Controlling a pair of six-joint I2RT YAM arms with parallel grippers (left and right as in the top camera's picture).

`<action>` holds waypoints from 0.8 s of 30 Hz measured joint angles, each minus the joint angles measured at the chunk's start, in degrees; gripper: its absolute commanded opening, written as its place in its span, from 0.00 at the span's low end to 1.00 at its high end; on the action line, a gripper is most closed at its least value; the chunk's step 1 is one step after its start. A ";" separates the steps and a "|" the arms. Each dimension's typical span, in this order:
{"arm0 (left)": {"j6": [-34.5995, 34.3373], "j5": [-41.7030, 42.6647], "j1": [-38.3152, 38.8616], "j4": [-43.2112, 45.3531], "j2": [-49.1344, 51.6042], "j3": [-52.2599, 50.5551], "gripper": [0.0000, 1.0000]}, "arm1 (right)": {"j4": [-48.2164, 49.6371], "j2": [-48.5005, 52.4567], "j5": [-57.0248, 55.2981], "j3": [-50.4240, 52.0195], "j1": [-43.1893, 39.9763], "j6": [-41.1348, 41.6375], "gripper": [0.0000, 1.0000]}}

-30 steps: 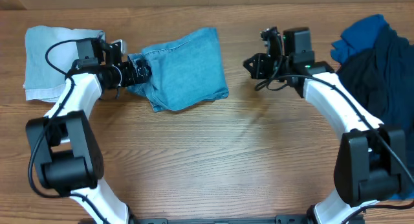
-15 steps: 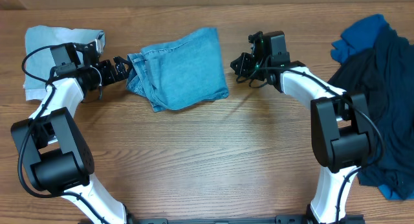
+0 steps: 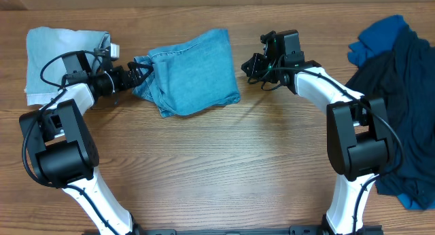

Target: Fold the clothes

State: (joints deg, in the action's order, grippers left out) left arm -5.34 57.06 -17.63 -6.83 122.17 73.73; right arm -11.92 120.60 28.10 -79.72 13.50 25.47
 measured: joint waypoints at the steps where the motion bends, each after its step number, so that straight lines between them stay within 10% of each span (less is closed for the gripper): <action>1: 0.42 1.60 -0.11 0.00 0.00 0.00 1.00 | -0.31 0.00 0.00 0.00 -0.02 -0.02 0.04; 24: 2.62 4.20 4.07 -1.25 0.00 0.02 1.00 | 21.29 13.97 8.92 -9.75 17.03 5.40 0.04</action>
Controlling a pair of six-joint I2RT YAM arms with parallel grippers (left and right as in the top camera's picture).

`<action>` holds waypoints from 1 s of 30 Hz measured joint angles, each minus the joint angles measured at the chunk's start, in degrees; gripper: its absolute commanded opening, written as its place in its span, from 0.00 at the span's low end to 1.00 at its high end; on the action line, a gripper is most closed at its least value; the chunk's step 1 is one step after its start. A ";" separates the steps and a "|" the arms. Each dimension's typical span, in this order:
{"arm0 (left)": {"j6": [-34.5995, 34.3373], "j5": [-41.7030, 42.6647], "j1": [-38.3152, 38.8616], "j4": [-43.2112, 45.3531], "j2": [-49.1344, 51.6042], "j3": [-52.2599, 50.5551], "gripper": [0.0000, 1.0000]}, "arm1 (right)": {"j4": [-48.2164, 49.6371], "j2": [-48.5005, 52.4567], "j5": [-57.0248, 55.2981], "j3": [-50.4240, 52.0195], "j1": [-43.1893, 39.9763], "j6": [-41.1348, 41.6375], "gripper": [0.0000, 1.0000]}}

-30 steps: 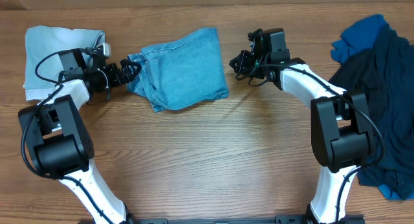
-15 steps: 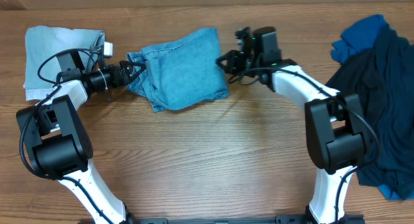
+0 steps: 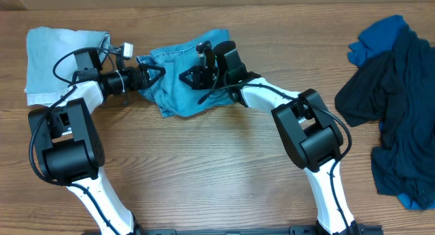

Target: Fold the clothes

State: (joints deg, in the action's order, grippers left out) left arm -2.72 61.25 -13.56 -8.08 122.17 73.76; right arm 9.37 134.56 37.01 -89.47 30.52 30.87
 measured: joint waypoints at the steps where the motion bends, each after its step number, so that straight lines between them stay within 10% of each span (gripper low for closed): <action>1: 0.04 -0.28 0.35 0.00 0.00 0.00 1.00 | 0.02 0.24 0.00 -0.17 0.37 0.26 0.04; 15: 1.03 -11.04 6.99 -1.16 -0.44 0.52 0.91 | -3.50 1.86 1.31 -3.19 -0.63 1.70 0.04; 30: 0.98 -11.34 9.33 -1.73 -0.44 0.52 0.86 | -47.52 0.81 -15.32 -19.02 -16.63 -7.56 0.04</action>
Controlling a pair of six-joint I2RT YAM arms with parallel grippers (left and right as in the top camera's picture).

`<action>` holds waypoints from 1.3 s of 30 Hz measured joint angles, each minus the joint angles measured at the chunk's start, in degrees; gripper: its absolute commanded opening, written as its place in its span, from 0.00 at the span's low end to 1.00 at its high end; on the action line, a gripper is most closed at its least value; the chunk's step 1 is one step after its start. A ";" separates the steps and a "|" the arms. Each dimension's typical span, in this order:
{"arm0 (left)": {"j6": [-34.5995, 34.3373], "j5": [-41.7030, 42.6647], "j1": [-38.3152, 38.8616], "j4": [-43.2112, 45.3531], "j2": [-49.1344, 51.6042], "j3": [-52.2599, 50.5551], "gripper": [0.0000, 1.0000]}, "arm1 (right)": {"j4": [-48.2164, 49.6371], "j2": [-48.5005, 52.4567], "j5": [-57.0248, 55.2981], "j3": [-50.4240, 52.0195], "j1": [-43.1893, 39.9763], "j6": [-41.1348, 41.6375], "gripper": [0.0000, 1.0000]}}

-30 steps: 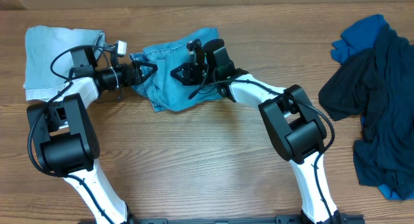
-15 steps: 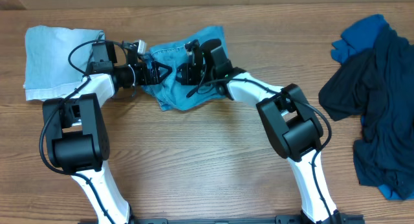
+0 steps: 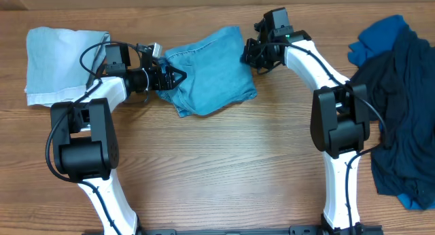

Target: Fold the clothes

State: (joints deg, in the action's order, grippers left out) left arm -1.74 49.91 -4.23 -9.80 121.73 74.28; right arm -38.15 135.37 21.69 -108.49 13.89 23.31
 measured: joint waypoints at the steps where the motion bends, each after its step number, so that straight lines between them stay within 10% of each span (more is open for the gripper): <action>1: 0.00 0.00 0.00 0.00 0.00 0.00 0.86 | 0.02 0.00 -2.16 0.02 0.07 -0.07 0.04; 13: -0.28 -0.07 0.09 0.59 0.02 0.00 0.82 | 4.26 0.22 -7.41 0.22 3.72 -0.63 0.04; 21: -4.22 0.52 1.70 4.61 1.46 0.00 0.04 | 4.63 0.22 -6.58 0.22 4.39 -0.66 0.04; 39: -17.38 1.29 0.33 4.74 -4.24 7.54 0.12 | -6.05 0.22 3.04 -3.61 -2.29 -0.90 0.04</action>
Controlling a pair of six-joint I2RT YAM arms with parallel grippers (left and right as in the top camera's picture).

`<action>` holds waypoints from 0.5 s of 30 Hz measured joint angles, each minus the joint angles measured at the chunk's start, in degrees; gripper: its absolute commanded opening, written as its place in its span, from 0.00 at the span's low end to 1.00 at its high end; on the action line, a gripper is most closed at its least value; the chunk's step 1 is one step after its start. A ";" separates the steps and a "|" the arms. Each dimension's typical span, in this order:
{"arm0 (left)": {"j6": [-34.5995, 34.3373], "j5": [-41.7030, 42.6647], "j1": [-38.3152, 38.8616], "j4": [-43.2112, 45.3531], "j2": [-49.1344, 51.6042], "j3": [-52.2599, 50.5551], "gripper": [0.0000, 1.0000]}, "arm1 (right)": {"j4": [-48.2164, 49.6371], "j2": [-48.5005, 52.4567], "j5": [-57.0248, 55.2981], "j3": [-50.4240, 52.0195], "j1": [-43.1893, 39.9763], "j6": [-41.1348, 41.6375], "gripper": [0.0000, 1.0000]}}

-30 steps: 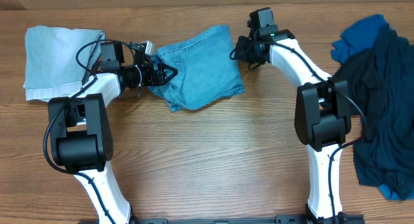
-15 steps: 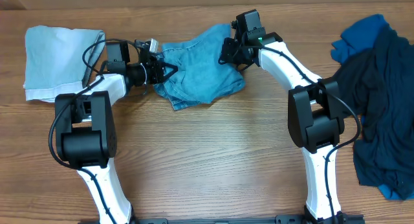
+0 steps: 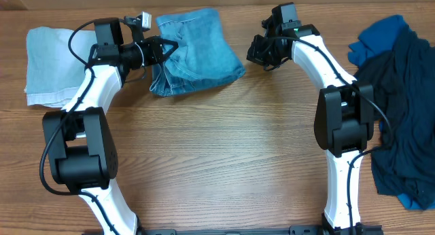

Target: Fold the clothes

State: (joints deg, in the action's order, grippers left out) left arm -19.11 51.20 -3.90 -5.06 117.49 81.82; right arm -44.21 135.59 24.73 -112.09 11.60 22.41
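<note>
A folded blue denim garment (image 3: 197,50) lies at the back of the table, left of centre. My left gripper (image 3: 170,49) is at its left edge, shut on the fabric there. My right gripper (image 3: 256,53) hangs a little to the right of the garment's right corner, open, holding nothing and apart from the cloth. A folded light blue cloth (image 3: 58,62) lies at the far left.
A heap of dark navy and bright blue clothes (image 3: 394,106) covers the right end of the wooden table (image 3: 217,160). Both arm bases stand at the front edge.
The left gripper has moved toward the back of the table with the denim garment, which now lies further back and left. The right gripper stays about where it was, now apart from the garment.
First the left gripper was at the denim's left edge and the right gripper stood off to its right. Then the right gripper was over the bunched garment. Later the garment lay further right with both grippers at its ends. Now it sits further back, held on the left.
</note>
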 measured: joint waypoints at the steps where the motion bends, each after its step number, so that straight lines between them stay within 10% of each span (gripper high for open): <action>1: 1.14 -2.32 -0.11 -3.80 -1.01 0.44 0.61 | -0.02 0.00 0.37 0.00 0.44 0.02 0.04; 2: 1.75 -3.58 -0.11 -5.75 -1.01 0.59 1.00 | -0.02 0.00 0.46 0.00 0.46 0.04 0.04; 15: 5.16 -28.37 -0.33 -28.24 -11.41 1.88 1.00 | -0.20 0.00 0.57 -0.02 0.55 -1.68 0.04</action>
State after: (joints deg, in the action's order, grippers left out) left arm -13.96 22.83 -4.23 -33.30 106.08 83.70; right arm -44.40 135.59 25.30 -112.12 12.14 20.73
